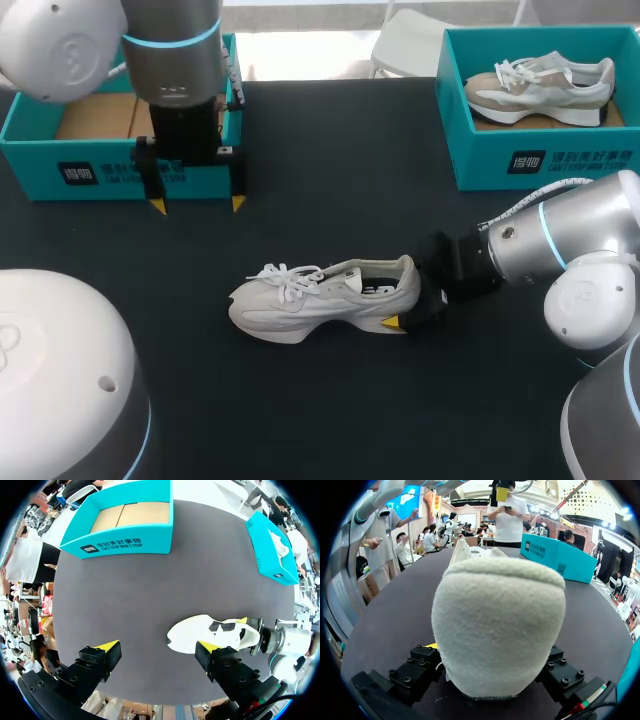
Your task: Take the shoe out of the shoebox, open the shoe tongue, remove and reinsert the insole, then place the shoe into the shoebox
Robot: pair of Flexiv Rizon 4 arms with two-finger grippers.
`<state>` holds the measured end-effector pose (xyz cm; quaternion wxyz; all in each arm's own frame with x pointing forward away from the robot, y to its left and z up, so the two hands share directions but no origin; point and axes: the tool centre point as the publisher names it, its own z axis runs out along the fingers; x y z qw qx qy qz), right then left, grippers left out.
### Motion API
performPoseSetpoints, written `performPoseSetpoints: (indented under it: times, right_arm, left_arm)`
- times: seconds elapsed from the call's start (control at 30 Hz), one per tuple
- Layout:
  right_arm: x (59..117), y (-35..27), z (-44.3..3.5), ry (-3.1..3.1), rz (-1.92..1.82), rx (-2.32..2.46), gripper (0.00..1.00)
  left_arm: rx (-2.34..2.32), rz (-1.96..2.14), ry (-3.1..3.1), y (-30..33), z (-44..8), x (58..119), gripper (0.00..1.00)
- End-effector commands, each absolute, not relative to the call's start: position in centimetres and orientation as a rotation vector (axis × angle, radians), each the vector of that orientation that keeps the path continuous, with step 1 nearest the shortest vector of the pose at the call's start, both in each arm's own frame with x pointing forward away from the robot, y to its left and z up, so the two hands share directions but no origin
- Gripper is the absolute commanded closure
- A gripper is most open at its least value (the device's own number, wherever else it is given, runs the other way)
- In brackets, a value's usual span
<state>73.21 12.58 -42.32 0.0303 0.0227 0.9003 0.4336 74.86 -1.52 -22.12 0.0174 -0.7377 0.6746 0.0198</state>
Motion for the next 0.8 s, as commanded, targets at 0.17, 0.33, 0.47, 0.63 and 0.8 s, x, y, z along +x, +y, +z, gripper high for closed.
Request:
performPoseSetpoints:
  times: [0.17, 0.33, 0.47, 0.63, 0.8]
  right_arm:
    - [73.3, 12.5, -42.6, 2.779, 1.33, 0.07, 1.0]
    - [73.3, 12.5, -42.6, 2.779, 1.33, 0.07, 1.0]
    - [73.3, 12.5, -42.6, 2.779, 1.33, 0.07, 1.0]
    - [73.3, 12.5, -42.6, 2.779, 1.33, 0.07, 1.0]
    - [73.3, 12.5, -42.6, 2.779, 1.33, 0.07, 1.0]
  left_arm:
    - [-2.219, 0.051, 2.104, -5.2, -23.2, 72.5, 0.0]
    - [-2.267, 0.007, 2.066, -8.5, -24.6, 69.5, 0.0]
    - [-2.262, -0.013, 2.061, -11.0, -26.3, 67.5, 0.0]
    - [-2.255, 0.004, 2.083, -14.0, -28.4, 66.8, 0.0]
    - [-2.258, 0.001, 2.096, -16.6, -29.3, 67.8, 0.0]
